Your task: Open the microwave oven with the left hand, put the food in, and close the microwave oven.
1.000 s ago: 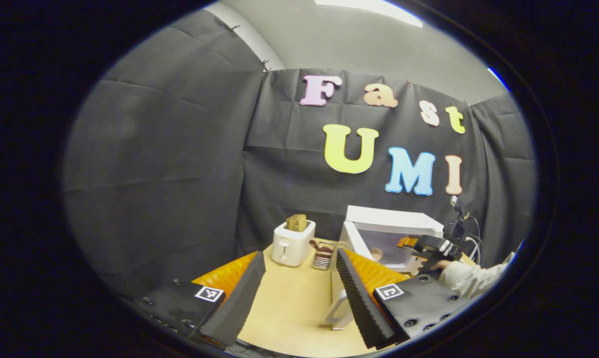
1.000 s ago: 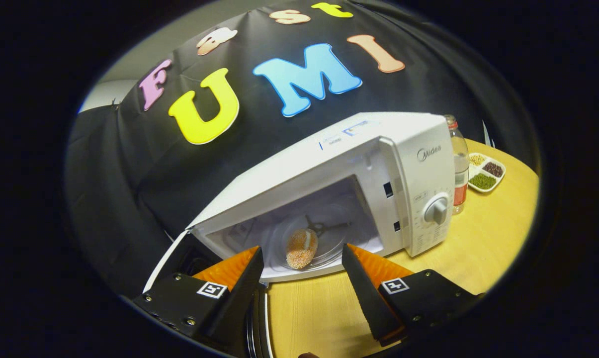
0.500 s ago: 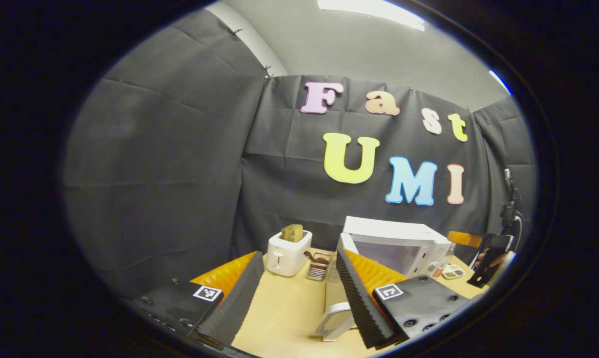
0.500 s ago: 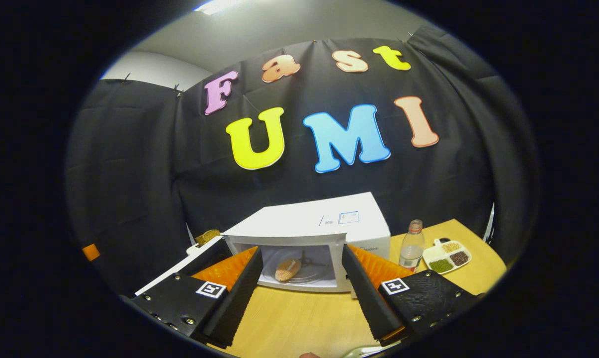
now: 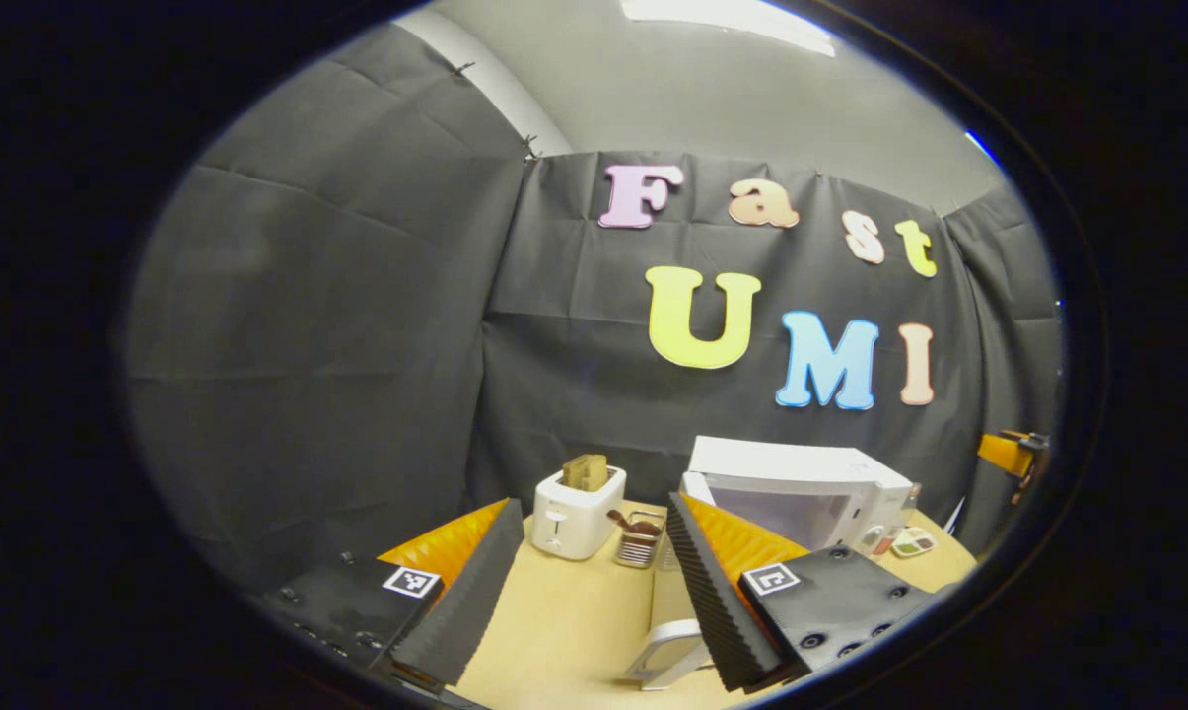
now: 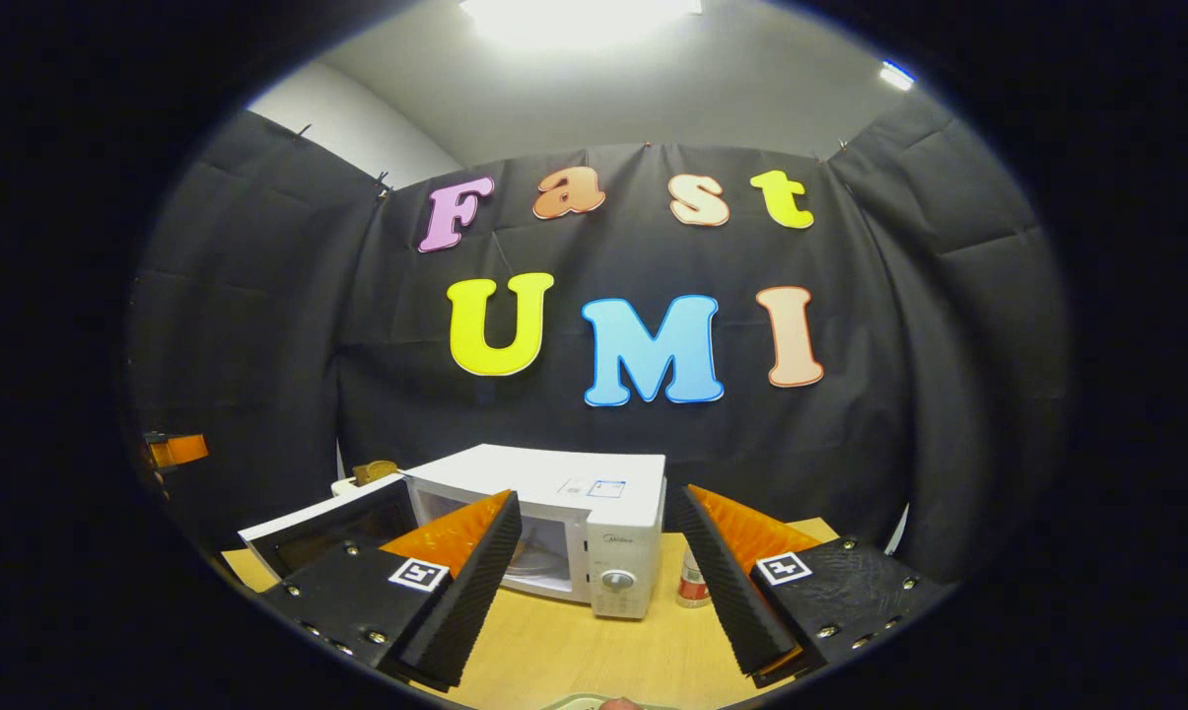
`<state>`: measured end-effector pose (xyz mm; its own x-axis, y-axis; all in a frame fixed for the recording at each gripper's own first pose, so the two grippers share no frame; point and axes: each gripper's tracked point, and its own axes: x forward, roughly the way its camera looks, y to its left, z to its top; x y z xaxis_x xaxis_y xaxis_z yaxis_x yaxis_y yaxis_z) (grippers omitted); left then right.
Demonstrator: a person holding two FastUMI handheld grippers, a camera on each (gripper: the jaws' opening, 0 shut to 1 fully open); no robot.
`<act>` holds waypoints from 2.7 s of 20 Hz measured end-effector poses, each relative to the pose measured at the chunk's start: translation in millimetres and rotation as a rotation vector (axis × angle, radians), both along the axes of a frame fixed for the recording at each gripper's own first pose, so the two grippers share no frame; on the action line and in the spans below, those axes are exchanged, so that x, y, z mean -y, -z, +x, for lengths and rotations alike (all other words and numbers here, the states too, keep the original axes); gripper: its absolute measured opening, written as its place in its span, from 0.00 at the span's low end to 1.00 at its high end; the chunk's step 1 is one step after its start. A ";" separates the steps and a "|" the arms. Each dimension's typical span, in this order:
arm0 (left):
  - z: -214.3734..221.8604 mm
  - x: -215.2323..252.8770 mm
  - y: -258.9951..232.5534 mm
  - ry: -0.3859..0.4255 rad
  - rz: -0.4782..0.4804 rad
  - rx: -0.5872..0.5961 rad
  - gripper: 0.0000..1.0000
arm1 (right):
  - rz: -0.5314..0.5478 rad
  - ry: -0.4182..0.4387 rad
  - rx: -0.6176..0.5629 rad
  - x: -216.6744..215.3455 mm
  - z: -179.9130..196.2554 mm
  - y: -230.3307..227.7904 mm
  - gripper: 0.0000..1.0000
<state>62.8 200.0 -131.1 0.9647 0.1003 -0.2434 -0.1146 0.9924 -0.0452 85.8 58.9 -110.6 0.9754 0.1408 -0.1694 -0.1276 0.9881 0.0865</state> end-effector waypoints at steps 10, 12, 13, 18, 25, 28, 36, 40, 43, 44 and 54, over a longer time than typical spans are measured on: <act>1.2 7.1 71.6 -0.016 0.065 -0.119 0.07 | 0.000 0.017 0.014 20.2 0.1 -12.6 0.97; -5.8 8.8 83.6 -0.023 0.041 -0.154 0.05 | -0.013 0.007 0.014 18.2 -0.1 -11.3 0.97; -8.0 6.2 97.7 -0.015 0.028 -0.174 0.07 | -0.015 0.002 0.010 17.5 -1.3 -9.6 0.97; -8.1 19.0 141.8 0.034 0.013 -0.248 0.07 | -0.023 -0.014 0.008 16.4 -6.0 -11.1 0.97; -12.7 61.3 152.6 0.103 -0.002 -0.285 0.07 | -0.029 0.017 0.002 37.4 -13.1 -11.2 0.97; -13.0 90.1 152.8 0.144 -0.033 -0.287 0.07 | -0.009 0.032 -0.008 45.8 -14.6 -10.8 0.98; -6.7 187.0 155.2 0.319 -0.040 -0.296 0.07 | -0.028 0.064 -0.020 77.7 -22.8 -7.5 0.98; 1.7 227.1 165.3 0.390 -0.052 -0.310 0.07 | -0.042 0.100 -0.027 100.5 -31.6 -9.0 0.98; 11.2 254.9 165.8 0.435 -0.065 -0.311 0.07 | -0.060 0.125 -0.034 114.6 -38.4 -7.4 0.98; 15.8 263.9 166.3 0.449 -0.067 -0.314 0.07 | -0.064 0.133 -0.034 119.0 -41.2 -8.1 0.98; 64.8 339.8 173.4 0.590 -0.050 -0.311 0.07 | -0.085 0.222 -0.055 160.9 -59.9 -6.9 0.98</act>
